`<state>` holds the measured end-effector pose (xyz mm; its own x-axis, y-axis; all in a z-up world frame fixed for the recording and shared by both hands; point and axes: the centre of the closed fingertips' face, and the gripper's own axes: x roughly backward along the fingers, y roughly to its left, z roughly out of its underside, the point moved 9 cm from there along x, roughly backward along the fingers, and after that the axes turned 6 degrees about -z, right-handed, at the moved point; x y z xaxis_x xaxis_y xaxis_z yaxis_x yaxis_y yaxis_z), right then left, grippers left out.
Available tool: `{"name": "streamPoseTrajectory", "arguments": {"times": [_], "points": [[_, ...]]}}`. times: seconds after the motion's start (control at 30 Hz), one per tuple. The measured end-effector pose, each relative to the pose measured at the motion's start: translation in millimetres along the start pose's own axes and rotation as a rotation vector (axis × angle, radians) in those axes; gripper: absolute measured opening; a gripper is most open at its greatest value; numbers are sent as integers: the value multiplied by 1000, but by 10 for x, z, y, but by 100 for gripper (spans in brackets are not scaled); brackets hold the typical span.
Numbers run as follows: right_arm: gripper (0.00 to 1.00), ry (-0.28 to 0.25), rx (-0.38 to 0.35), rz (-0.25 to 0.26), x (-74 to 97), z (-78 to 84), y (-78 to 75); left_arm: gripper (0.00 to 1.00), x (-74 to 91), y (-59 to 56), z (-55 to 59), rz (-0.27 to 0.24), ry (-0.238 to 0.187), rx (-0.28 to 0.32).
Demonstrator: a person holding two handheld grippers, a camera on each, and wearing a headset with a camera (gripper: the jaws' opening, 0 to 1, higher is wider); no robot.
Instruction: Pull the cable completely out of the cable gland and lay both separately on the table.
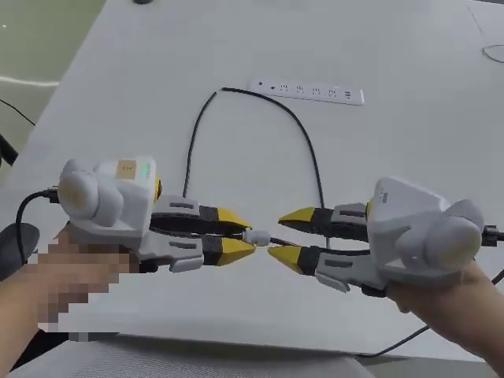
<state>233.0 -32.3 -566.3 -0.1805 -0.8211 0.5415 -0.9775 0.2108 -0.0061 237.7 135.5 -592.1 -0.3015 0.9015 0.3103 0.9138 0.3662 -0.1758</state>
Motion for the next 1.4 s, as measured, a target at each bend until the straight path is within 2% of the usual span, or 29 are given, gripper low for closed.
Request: {"name": "streamPoseTrajectory", "arguments": {"times": [0.07, 0.13, 0.17, 0.27, 0.37, 0.47, 0.5, 0.67, 1.03, 1.13, 1.2, 1.27, 1.4], "points": [[15, 52, 21, 39, -33, 1, 34, 15, 17, 8, 0, 7, 2, -5], [12, 69, 40, 53, -79, -5, 89, 15, 27, 15, 0, 8, 6, -13], [11, 87, 50, 78, -90, -7, 106, 15, 32, 17, 0, 9, 8, -15], [10, 104, 53, 86, -134, -14, 174, 15, 56, 24, -4, 12, 9, -14], [7, 151, 73, 144, -164, -10, 212, 15, 84, 21, -5, 17, 7, -14], [6, 159, 64, 179, -196, -26, 240, 15, 96, 18, 6, 23, 15, -17], [5, 163, 83, 210, -193, -43, 234, 15, 101, 14, 12, 30, 21, -17], [5, 168, 68, 199, -230, -76, 300, 15, 117, 22, 29, 28, 30, -15], [1, 193, 161, 225, -278, -106, 361, 15, 150, 23, 39, 34, 32, -10], [0, 210, 197, 222, -285, -95, 373, 15, 145, 21, 42, 40, 36, -12], [0, 240, 268, 239, -284, -95, 379, 15, 141, 21, 34, 37, 31, -9], [0, 257, 293, 225, -307, -81, 398, 15, 133, 10, 36, 45, 37, -8], [0, 257, 257, 222, -308, -73, 406, 15, 132, -3, 56, 54, 52, -22]]}}
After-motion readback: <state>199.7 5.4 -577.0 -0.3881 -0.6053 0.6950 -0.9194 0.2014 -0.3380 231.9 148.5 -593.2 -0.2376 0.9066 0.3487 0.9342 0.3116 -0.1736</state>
